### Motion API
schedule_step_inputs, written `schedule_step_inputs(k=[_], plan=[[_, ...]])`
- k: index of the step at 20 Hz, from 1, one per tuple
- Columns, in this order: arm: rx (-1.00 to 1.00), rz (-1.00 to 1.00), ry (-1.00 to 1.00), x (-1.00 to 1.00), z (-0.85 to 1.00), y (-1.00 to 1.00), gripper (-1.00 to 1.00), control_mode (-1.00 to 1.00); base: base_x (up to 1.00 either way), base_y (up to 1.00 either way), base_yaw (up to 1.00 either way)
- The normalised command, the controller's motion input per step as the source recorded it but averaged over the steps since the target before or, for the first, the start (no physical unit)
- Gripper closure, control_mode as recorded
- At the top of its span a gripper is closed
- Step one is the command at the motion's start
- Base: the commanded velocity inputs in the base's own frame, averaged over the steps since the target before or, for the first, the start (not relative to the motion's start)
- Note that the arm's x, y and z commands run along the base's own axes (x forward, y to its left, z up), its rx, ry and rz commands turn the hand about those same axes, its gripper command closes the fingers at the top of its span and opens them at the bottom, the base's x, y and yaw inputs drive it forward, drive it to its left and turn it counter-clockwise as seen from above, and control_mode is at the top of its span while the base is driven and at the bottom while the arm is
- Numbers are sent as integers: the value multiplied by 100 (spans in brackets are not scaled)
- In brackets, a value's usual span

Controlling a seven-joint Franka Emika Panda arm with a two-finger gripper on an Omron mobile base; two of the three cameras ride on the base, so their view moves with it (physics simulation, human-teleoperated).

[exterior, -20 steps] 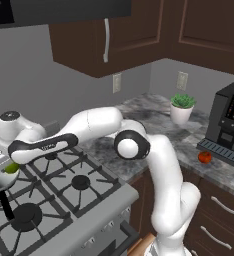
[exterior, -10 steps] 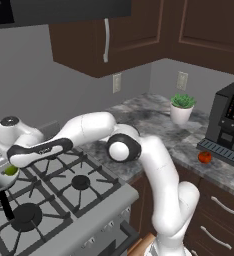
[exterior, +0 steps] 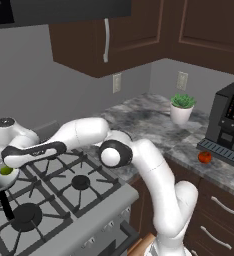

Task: Put the tomato and lime in the pan. Then turn on the rear center burner and set the heat to medium.

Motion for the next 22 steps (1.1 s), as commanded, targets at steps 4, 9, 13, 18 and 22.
schedule_step_inputs(k=[4,9,13,18,22], plan=[[-3,0,0,0,-13,2,100,-100,0,0,0],[-2,0,0,0,-4,0,100,-100,0,0,0],[0,0,0,0,0,0,-100,-100,0,0,0],[0,0,0,0,1,0,-100,-100,0,0,0],[0,0,-2,0,16,0,-100,-100,0,0,0]])
